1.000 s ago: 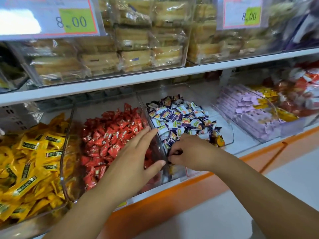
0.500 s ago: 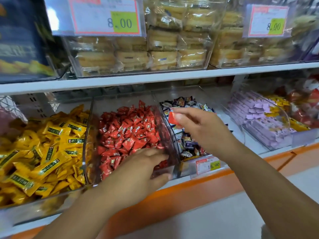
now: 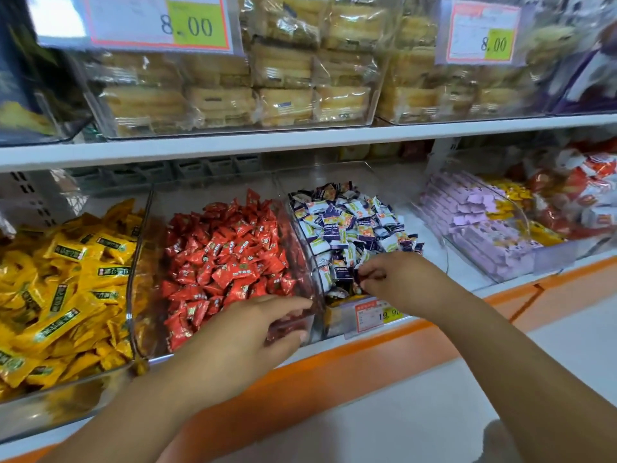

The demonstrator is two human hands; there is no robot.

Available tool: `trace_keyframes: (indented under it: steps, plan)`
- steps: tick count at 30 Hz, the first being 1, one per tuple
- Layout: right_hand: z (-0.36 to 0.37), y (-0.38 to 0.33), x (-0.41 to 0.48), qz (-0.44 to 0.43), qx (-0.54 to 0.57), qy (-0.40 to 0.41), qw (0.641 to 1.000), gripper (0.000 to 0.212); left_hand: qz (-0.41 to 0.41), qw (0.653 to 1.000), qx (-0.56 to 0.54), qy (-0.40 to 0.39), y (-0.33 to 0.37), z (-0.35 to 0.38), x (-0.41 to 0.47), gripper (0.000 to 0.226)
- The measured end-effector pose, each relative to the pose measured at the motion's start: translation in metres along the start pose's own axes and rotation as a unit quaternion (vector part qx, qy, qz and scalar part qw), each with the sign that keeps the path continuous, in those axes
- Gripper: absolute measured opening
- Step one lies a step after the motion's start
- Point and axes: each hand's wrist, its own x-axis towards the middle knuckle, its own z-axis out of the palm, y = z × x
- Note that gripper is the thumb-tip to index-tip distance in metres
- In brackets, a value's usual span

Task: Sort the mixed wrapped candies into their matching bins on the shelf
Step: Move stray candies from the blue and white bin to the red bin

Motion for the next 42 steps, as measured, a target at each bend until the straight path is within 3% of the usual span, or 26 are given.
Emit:
trace_keyframes:
  steps: [9, 14, 17, 23, 26, 28, 30, 33, 38, 42]
  plan:
    - [-0.003, 0.003, 0.015, 0.034, 0.151, -0.002, 0.988, 0.023, -0.008, 1.000, -0.016, -0.002, -0.019, 0.005, 0.007, 0.020]
    - [-0.010, 0.004, 0.016, 0.010, 0.121, -0.004, 0.993, 0.023, 0.005, 1.000, -0.012, -0.018, -0.024, 0.005, 0.011, 0.018]
    - [-0.020, 0.000, 0.011, -0.013, 0.151, 0.037, 0.988, 0.021, 0.019, 1.000, 0.014, -0.016, -0.025, 0.006, 0.010, 0.021]
    - [-0.039, -0.032, 0.005, -0.105, 0.328, 0.106, 0.933, 0.017, 0.039, 0.996, 0.081, 0.000, -0.025, 0.009, 0.006, 0.034]
    - [-0.038, -0.056, 0.007, -0.187, 0.414, 0.059, 0.889, 0.027, 0.034, 0.996, 0.083, 0.015, -0.025, 0.010, 0.004, 0.036]
    - [-0.040, -0.057, 0.006, -0.192, 0.343, -0.016, 0.919, 0.026, 0.033, 0.996, 0.077, 0.021, -0.026, 0.010, 0.002, 0.038]
    - [-0.040, -0.042, 0.007, -0.153, 0.172, -0.086, 0.969, 0.012, 0.031, 0.997, 0.062, 0.026, -0.026, 0.010, 0.000, 0.040]
    - [-0.031, -0.020, 0.007, -0.084, -0.022, -0.139, 0.987, 0.017, 0.025, 0.998, 0.040, 0.030, -0.025, 0.009, -0.001, 0.038]
    - [-0.017, -0.013, 0.000, -0.066, 0.004, -0.188, 0.980, 0.026, 0.012, 0.999, 0.012, 0.050, -0.021, 0.010, 0.002, 0.030]
    - [-0.009, -0.004, -0.004, -0.089, 0.066, -0.176, 0.978, 0.015, -0.008, 0.995, -0.057, 0.083, -0.016, 0.009, 0.007, 0.020]
